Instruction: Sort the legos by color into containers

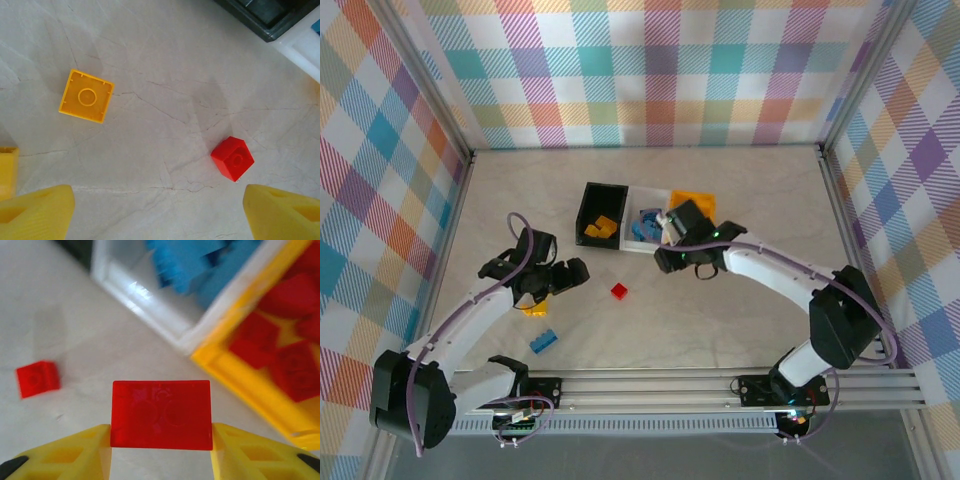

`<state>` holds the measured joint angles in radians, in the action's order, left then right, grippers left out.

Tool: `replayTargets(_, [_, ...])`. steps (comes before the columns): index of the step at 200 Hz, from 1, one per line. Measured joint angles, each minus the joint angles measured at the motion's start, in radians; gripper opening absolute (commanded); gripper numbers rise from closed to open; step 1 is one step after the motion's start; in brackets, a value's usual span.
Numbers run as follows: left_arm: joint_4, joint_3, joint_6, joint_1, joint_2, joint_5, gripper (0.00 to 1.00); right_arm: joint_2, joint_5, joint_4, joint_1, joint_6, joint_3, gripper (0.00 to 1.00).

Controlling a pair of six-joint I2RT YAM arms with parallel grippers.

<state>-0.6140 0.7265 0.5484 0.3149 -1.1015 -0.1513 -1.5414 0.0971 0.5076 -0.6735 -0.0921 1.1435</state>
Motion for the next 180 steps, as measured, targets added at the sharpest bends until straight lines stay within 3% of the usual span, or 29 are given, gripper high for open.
replayTargets(45, [0.014,-0.003,-0.001,0.000,-0.015,-0.016,0.88,-0.085,0.021,0.003,0.176,0.030,0.136,0.51])
replayTargets(78, [0.018,-0.003,-0.007,0.007,-0.038,-0.025,0.88,-0.220,0.028,0.002,0.211,0.031,0.231,0.62])
replayTargets(104, [0.023,-0.002,-0.015,0.058,-0.080,-0.022,0.87,-0.287,0.027,0.006,0.216,0.031,0.258,0.63])
replayTargets(144, [0.023,0.033,-0.034,0.153,-0.175,-0.013,0.87,-0.250,0.012,0.007,0.216,0.021,0.250,0.68])
replayTargets(180, [0.023,0.099,-0.058,0.185,-0.258,-0.004,0.86,-0.031,-0.061,-0.009,0.206,-0.042,0.103,0.73])
